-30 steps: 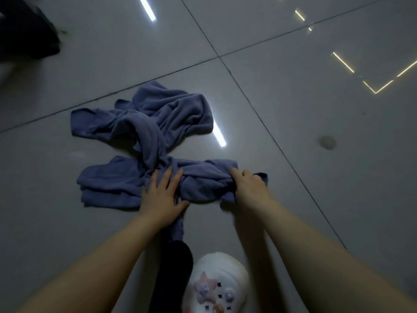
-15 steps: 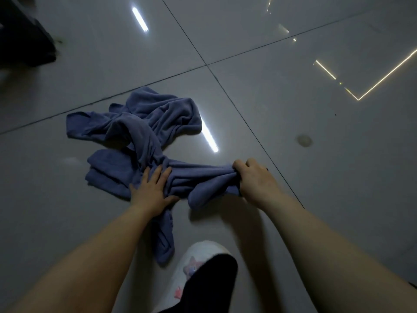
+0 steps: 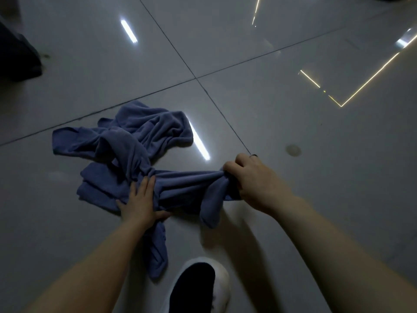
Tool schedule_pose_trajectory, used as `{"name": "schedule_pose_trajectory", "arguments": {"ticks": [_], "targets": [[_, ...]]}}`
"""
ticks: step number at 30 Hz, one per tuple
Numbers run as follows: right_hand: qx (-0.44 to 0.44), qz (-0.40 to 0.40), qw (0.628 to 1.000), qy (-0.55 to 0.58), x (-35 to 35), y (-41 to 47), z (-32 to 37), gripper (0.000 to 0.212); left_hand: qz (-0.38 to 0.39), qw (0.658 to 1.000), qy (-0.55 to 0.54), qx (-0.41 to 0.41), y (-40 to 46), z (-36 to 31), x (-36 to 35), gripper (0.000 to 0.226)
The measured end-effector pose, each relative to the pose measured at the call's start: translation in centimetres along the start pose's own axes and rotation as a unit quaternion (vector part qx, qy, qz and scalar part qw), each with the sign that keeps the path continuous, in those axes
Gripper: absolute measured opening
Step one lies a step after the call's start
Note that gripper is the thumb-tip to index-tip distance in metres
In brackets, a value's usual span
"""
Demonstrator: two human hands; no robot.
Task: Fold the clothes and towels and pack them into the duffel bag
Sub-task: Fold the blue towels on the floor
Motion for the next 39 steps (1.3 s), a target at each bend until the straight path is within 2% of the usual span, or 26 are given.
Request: {"name": "schedule_pose_trajectory", "arguments": {"ticks": [3,5,7,11,13,15,18,20,22,23,25,28,31,36,39], "targets": [[-0.011,-0.041,0.999,0.019,1.7,-0.7,-0.5,0.042,0.012,1.000,-0.009,0.014,0.0,0.2,0.1,0.120],[-0.026,-0.089,0.994,0.058,2.7,-1.5,-1.6,0.036,0.008,1.000,0.002,0.007,0.1,0.1,0.2,0.122],[-0.065,-0.129,0.982,0.121,2.9,-2.8,-2.9,0.029,0.008,1.000,0.008,0.001,0.2,0.0,0.2,0.123],[-0.159,-0.177,0.949,0.205,1.4,-5.9,-5.7,0.033,0.015,1.000,0.011,0.005,0.2,0.0,0.1,0.120],[-0.204,-0.164,0.944,0.201,-0.2,-7.2,-7.5,0.027,0.022,1.000,0.016,0.006,0.1,0.0,0.1,0.119],[-0.238,-0.112,0.945,0.193,-2.3,-8.1,-8.9,0.026,0.022,1.000,0.017,0.002,0.1,-0.1,0.1,0.118],[-0.279,-0.005,0.942,0.186,-5.7,-8.5,-9.2,0.038,0.028,1.000,0.012,0.000,0.5,-0.1,-0.2,0.118],[-0.303,0.014,0.941,0.153,-6.7,-8.0,-8.4,0.046,0.029,0.999,0.021,-0.002,0.6,-0.3,-0.3,0.119],[-0.276,-0.042,0.954,0.108,-5.7,-6.1,-5.8,0.046,0.024,0.999,0.028,-0.005,0.6,-0.4,-0.3,0.120],[-0.230,-0.060,0.966,0.102,-5.6,-4.7,-3.7,0.046,0.023,0.999,0.029,-0.007,0.7,-0.4,-0.4,0.120],[-0.132,-0.011,0.986,0.100,-7.6,-1.6,0.6,0.047,0.022,0.999,0.036,-0.012,0.9,-0.1,-0.7,0.122],[-0.087,0.109,0.989,0.042,-12.3,0.8,3.4,0.043,0.018,0.998,0.051,-0.016,1.1,0.2,-0.9,0.122],[-0.070,0.088,0.993,-0.023,-13.0,1.3,2.9,0.034,0.010,0.999,0.052,-0.012,0.9,0.2,-0.5,0.120],[-0.074,-0.035,0.983,0.166,-8.0,1.1,0.8,0.015,0.001,1.000,0.020,-0.009,0.5,0.4,-0.2,0.122],[-0.111,-0.105,0.958,0.243,-3.1,-0.6,-2.9,0.018,-0.001,1.000,0.001,-0.001,0.7,0.7,0.0,0.127]]}}
Point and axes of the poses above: each hand's wrist, its own y-axis towards the middle knuckle, its own x-axis out of the back of the hand, z = x × y, the point moved 8 cm from there along y, towards the middle knuckle, and after that the axes turned 2 degrees about -z, right-handed, at the moved point
